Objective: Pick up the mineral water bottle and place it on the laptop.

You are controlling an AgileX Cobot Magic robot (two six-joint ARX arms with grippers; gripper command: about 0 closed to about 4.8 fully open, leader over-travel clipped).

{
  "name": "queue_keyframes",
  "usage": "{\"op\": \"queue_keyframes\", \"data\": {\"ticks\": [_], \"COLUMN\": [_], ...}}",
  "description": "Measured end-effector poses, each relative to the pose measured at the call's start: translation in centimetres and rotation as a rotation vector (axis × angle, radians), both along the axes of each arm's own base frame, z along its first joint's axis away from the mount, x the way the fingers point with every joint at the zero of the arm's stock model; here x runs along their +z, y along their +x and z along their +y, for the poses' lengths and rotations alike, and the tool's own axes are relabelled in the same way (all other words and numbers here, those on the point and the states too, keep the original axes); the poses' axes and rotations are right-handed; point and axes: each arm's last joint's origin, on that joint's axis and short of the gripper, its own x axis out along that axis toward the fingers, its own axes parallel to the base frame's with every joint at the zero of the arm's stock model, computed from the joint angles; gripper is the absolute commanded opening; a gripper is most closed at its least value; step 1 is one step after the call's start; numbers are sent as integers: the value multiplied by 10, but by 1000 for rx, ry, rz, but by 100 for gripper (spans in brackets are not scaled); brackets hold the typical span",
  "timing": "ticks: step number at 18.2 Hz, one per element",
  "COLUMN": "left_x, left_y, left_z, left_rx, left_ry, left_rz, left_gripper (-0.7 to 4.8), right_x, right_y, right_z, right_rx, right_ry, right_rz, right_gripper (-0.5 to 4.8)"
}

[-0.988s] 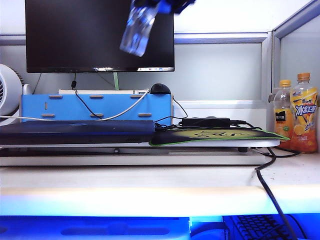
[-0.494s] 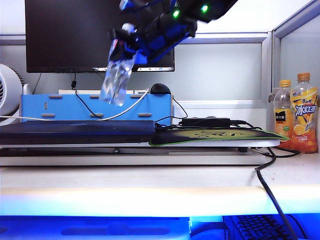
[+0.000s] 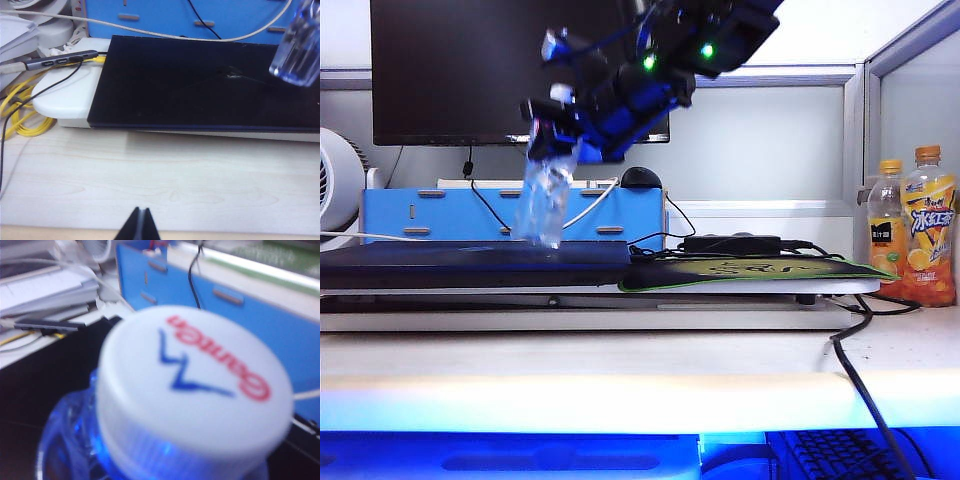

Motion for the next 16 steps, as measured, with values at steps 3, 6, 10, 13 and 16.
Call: {"op": "queue_keyframes", "data": {"ticks": [3, 6, 10, 13, 16], "left_x": [0, 0, 0, 0, 0], "left_y": [0, 0, 0, 0, 0], "left_z": [0, 0, 0, 0, 0], "left_rx": [0, 0, 0, 0, 0], "left_ry": [0, 0, 0, 0, 0], "left_rz": [0, 0, 0, 0, 0], "left_gripper": [-2, -2, -2, -2, -2], "right_x": [0, -1, -2, -3, -3], "right_y": [0, 0, -1, -1, -1], "right_z": [0, 0, 1, 2, 3], "right_rx": [-1, -2, 8, 12, 16], "right_ry": [3, -1, -34, -40, -42], "right_rz": [-4, -1, -22, -27, -30], "right_gripper": [62, 62, 62, 92, 479]}}
